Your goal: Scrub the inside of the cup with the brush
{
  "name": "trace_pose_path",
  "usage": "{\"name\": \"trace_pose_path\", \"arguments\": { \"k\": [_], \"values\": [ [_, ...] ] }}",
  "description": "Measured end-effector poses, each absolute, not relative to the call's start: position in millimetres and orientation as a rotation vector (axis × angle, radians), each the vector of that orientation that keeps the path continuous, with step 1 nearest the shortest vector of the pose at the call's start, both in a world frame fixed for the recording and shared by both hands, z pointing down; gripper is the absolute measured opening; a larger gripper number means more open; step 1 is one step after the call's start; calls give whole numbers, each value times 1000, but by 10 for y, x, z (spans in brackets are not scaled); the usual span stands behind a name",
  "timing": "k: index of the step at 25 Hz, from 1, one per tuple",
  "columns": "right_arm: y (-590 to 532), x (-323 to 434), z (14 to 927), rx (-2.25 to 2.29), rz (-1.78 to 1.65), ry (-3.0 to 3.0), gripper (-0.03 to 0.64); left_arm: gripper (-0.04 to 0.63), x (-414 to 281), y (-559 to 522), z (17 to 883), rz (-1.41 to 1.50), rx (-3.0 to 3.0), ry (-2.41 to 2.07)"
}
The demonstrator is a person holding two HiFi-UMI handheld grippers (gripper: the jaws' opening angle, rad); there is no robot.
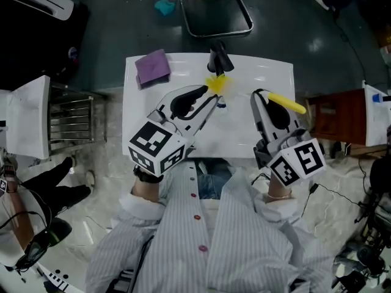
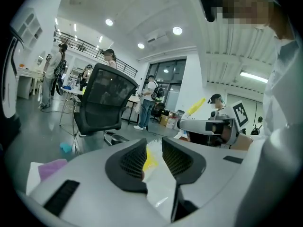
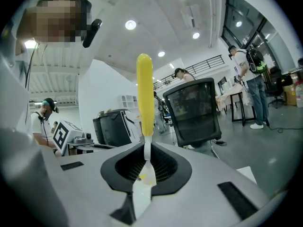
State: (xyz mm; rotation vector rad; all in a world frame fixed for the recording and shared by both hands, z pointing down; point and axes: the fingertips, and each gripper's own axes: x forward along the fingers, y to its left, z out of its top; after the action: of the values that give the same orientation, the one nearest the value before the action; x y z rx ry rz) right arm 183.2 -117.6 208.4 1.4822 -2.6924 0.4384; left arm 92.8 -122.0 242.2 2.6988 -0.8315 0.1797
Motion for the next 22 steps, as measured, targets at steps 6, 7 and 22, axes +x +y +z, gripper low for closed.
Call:
{"name": "trace_pose_path", "arguments": {
  "k": [6, 7, 22],
  "values": [
    [-1171, 1832, 2095, 1497, 446, -2690, 54, 20, 912, -1237, 2432, 199, 2694, -864],
    [-1170, 1827, 2095, 1497, 448, -2692, 54, 12, 910, -1236, 2432, 202, 2694, -866],
    [-1079, 1801, 2143, 1488, 451, -2667, 54, 9, 917, -1128, 2391, 201, 2714, -856]
  ]
}}
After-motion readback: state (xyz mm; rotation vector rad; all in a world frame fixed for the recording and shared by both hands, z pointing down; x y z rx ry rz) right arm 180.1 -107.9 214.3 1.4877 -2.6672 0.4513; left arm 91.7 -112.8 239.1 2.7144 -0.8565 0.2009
